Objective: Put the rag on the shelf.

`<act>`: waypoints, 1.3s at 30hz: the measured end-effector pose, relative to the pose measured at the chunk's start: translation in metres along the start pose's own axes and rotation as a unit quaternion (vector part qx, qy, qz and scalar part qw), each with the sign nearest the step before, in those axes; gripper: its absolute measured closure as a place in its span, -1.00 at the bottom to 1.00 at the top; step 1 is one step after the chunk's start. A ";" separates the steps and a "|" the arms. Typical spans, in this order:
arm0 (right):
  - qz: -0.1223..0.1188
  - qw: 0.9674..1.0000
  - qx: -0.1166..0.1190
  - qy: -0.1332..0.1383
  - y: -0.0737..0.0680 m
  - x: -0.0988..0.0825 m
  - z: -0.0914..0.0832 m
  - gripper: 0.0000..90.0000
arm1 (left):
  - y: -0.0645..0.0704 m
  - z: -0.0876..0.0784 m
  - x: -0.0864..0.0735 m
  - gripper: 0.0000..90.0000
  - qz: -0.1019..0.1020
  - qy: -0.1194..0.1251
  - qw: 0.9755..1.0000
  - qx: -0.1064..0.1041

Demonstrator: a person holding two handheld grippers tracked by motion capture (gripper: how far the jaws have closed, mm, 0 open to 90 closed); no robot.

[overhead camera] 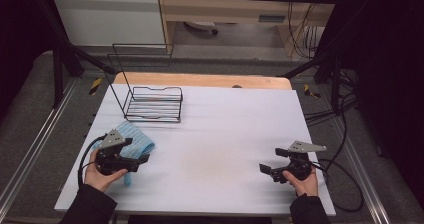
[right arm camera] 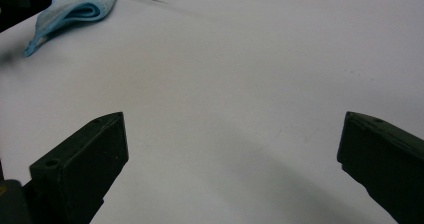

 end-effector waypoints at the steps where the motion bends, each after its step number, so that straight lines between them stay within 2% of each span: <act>1: 0.000 1.000 0.000 0.000 0.000 0.000 0.000 -0.99 | 0.000 0.000 0.002 -0.79 0.001 -0.003 1.000 0.003; 6: 0.000 1.000 -0.003 -0.004 0.000 -0.001 0.001 -0.99 | -0.002 0.007 0.009 -0.70 0.007 -0.024 1.000 0.019; 7: -0.002 1.000 -0.003 -0.006 0.001 -0.001 0.001 -0.99 | -0.003 0.013 0.008 -0.69 0.010 -0.040 0.999 0.021; 10: -0.002 1.000 -0.003 -0.006 0.001 -0.001 0.001 -0.99 | -0.005 0.020 0.005 -0.63 0.005 -0.052 0.998 0.023; 14: -0.001 1.000 -0.002 -0.009 0.000 -0.002 0.002 -0.99 | -0.011 0.030 -0.006 -0.30 0.001 -0.075 0.997 0.030; 16: -0.001 1.000 -0.002 -0.010 0.000 -0.002 0.003 -0.99 | -0.013 0.033 -0.013 -0.23 0.002 -0.091 0.995 0.029; 17: -0.001 1.000 -0.002 -0.013 0.000 -0.003 0.004 -0.99 | -0.013 0.034 -0.016 -0.13 0.005 -0.098 0.995 0.028; 21: -0.001 1.000 -0.003 -0.015 0.001 -0.003 0.004 -0.99 | -0.017 0.038 -0.026 0.02 0.023 -0.120 0.991 0.046; 22: -0.002 1.000 -0.002 -0.015 0.001 -0.003 0.004 -0.99 | -0.017 0.038 -0.027 0.05 0.028 -0.122 0.991 0.049; 23: -0.004 1.000 -0.003 -0.016 0.001 -0.003 0.004 -0.99 | -0.018 0.040 -0.028 0.08 0.041 -0.125 0.990 0.058; 27: -0.003 1.000 -0.004 -0.015 0.001 -0.003 0.004 -0.99 | -0.019 0.041 -0.030 0.21 0.053 -0.130 0.988 0.069; 32: -0.002 1.000 -0.004 -0.016 0.001 -0.003 0.004 -0.99 | -0.021 0.041 -0.030 0.38 0.044 -0.131 0.988 0.069; 39: -0.002 1.000 -0.003 -0.017 0.001 -0.004 0.004 -0.99 | -0.028 0.039 -0.029 0.65 0.007 -0.125 0.991 0.056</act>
Point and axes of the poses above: each handheld gripper's, and its own axes: z roughly forward along the jaws, x roughly out of its top, y roughly to its right, the point moved 9 cm from there along z, roughly forward along the jaws, and after that the axes turned 5 degrees about x, right-handed, at the moved point
